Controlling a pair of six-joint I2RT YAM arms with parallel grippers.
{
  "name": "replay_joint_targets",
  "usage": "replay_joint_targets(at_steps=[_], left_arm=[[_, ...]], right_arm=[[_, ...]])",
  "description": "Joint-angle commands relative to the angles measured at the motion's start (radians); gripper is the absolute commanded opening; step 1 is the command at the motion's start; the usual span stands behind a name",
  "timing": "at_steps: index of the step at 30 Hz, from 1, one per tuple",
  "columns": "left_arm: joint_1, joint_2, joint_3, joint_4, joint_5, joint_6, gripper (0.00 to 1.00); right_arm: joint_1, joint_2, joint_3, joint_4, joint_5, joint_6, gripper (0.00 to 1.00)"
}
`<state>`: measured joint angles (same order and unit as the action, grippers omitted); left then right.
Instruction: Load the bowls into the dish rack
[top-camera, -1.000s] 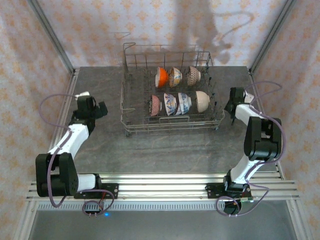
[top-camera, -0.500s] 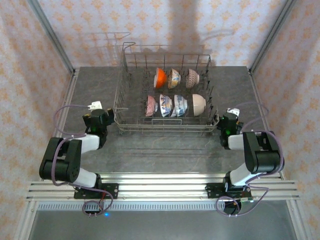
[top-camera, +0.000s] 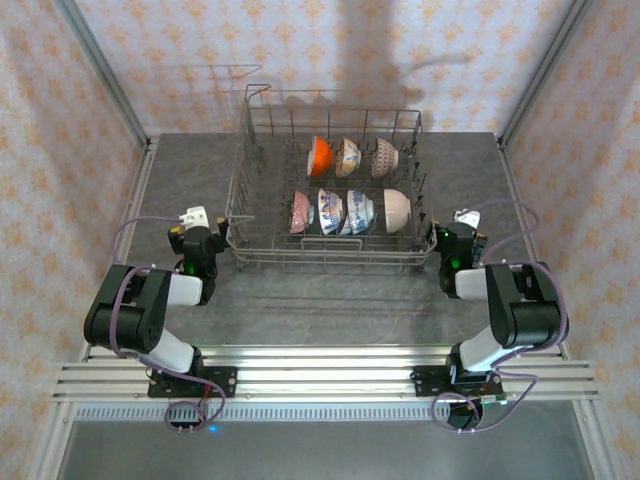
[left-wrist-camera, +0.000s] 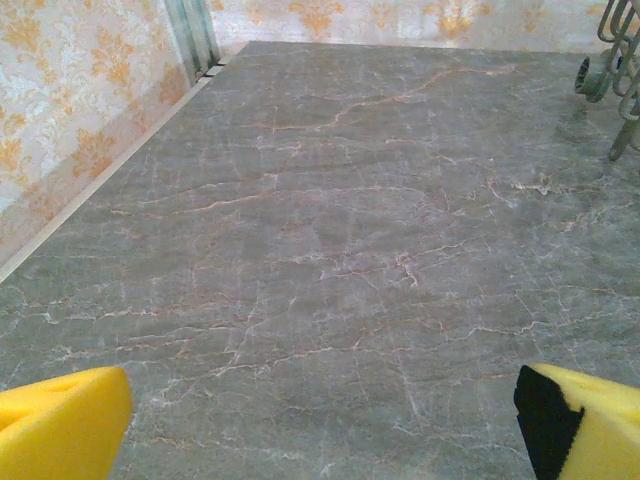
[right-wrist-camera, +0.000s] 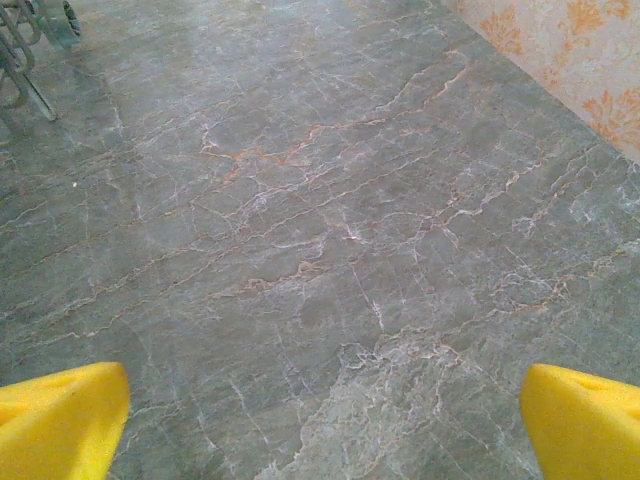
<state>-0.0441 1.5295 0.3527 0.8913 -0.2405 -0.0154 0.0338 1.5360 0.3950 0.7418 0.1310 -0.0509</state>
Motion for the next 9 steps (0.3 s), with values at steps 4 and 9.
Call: replay_joint_targets(at_steps=[4,9], left_arm=[[-0.006,0.006,0.014,0.044,-0.005,0.026,1.0],[-0.006,0.006,0.014,0.043,-0.005,0.025,1.0]], right_arm=[[0.009,0.002,0.036,0.029,-0.055,-0.002,1.0],[0.008,-0.009,0.021,0.044,-0.059,-0.001,1.0]])
